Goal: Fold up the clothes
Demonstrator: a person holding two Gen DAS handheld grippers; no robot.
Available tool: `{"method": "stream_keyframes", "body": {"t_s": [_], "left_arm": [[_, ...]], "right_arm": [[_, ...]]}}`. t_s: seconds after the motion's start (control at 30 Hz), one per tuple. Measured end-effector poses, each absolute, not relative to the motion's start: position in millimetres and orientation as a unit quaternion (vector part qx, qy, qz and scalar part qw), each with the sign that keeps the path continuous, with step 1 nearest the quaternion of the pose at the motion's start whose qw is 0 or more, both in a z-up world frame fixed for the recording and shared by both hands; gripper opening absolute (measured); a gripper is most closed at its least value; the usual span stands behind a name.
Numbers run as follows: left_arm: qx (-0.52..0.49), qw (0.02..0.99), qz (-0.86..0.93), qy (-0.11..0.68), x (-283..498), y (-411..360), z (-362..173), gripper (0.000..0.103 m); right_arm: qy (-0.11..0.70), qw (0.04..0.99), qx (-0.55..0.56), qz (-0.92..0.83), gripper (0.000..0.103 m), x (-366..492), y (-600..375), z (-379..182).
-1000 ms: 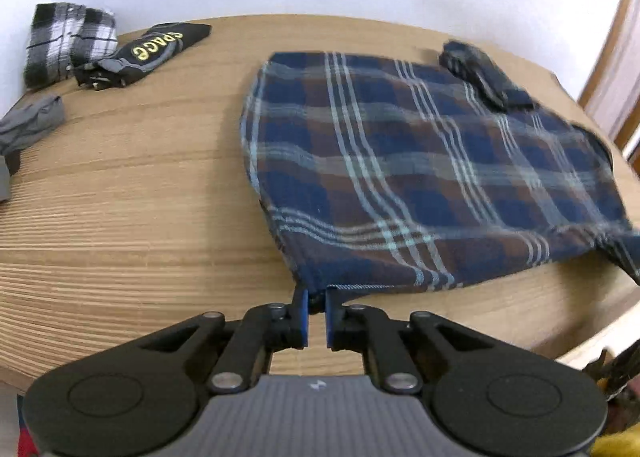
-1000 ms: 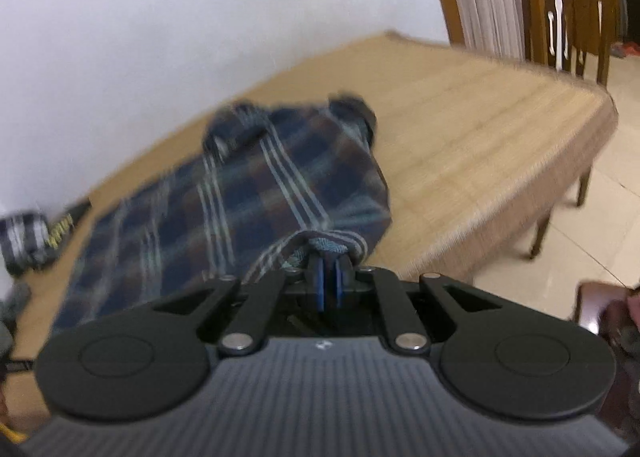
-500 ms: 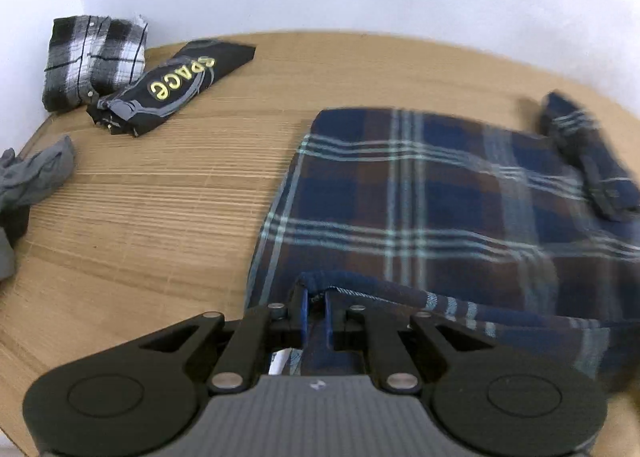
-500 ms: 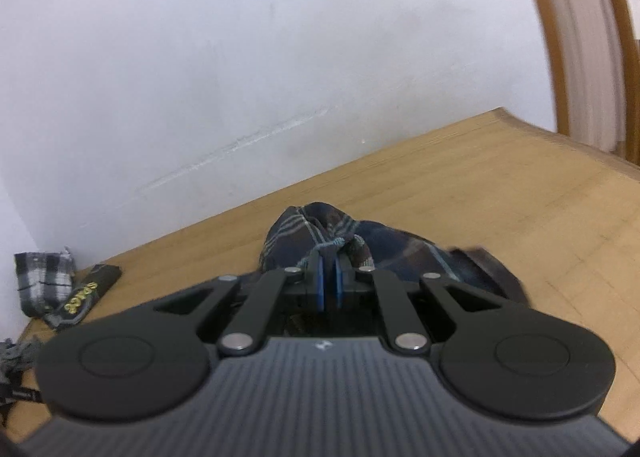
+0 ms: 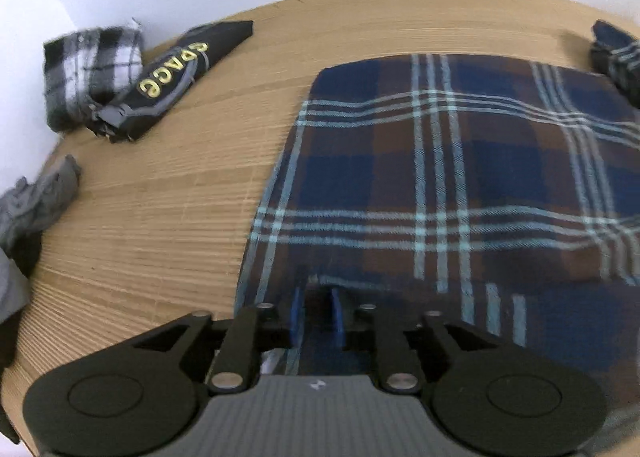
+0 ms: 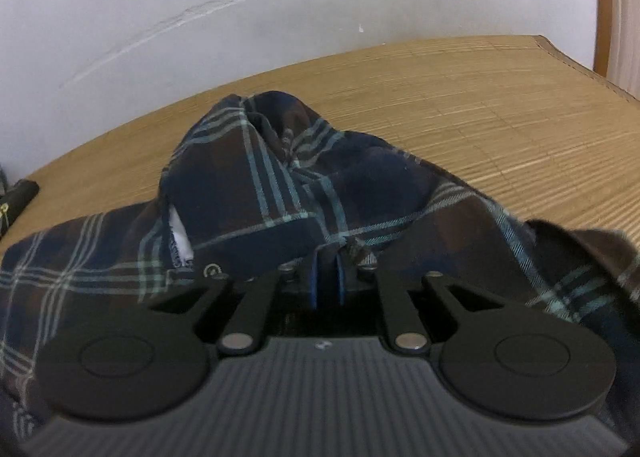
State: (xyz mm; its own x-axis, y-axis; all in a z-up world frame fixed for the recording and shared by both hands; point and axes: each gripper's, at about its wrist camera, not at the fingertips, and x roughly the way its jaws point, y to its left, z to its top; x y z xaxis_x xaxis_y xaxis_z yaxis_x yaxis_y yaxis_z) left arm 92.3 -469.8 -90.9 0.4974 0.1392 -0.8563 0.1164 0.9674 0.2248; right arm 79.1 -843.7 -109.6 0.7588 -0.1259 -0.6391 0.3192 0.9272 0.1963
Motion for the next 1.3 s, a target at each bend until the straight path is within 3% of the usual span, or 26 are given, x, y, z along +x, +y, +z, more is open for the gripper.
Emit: {"method": "stream_keyframes", "body": {"t_s": [0.07,0.13,0.17,0.23,0.3,0.47,0.63,0.93,1.1,1.13,1.17,1.27,1.3], "left_arm": [[0.119,0.856,-0.003,0.502,78,-453,-81,0.038],[0.115,0.86,-0.009,0.497,62,-436,-71,0.043],[0.112,0.862,-0.012,0.495,53,-428,-65,0.049],[0.1,0.862,-0.03,0.495,39,-411,-62,0.051],[0.086,0.859,-0.057,0.501,28,-400,-67,0.051],[0.058,0.853,-0.104,0.508,17,-393,-90,0.051],[0.053,0.848,-0.155,0.504,15,-402,-112,0.05],[0.069,0.841,-0.204,0.497,-1,-380,-113,0.053],[0.052,0.846,-0.21,0.488,3,-381,-120,0.051],[0.055,0.85,-0.211,0.48,4,-384,-122,0.045],[0.057,0.853,-0.213,0.472,4,-386,-122,0.03],[0.054,0.858,-0.223,0.459,1,-388,-106,0.017],[0.056,0.862,-0.223,0.451,-2,-388,-96,0.016]], "right_arm": [[0.329,0.927,0.144,-0.11,0.026,77,-845,-95],[0.321,0.929,0.144,-0.11,0.047,58,-843,-78],[0.316,0.931,0.144,-0.112,0.053,47,-841,-70],[0.306,0.934,0.145,-0.114,0.066,25,-838,-53],[0.295,0.937,0.145,-0.117,0.069,2,-835,-37],[0.334,0.931,0.149,-0.003,0.069,-45,-785,-34],[0.406,0.907,0.01,0.109,0.068,-46,-684,-80],[0.393,0.872,-0.202,0.209,0.068,-54,-594,-100],[0.41,0.864,-0.209,0.204,0.068,-43,-591,-109],[0.413,0.865,-0.201,0.203,0.068,-41,-592,-110],[0.415,0.866,-0.194,0.201,0.068,-38,-593,-111],[0.419,0.869,-0.178,0.195,0.066,-32,-596,-117],[0.42,0.871,-0.162,0.195,0.049,-30,-597,-117]]}}
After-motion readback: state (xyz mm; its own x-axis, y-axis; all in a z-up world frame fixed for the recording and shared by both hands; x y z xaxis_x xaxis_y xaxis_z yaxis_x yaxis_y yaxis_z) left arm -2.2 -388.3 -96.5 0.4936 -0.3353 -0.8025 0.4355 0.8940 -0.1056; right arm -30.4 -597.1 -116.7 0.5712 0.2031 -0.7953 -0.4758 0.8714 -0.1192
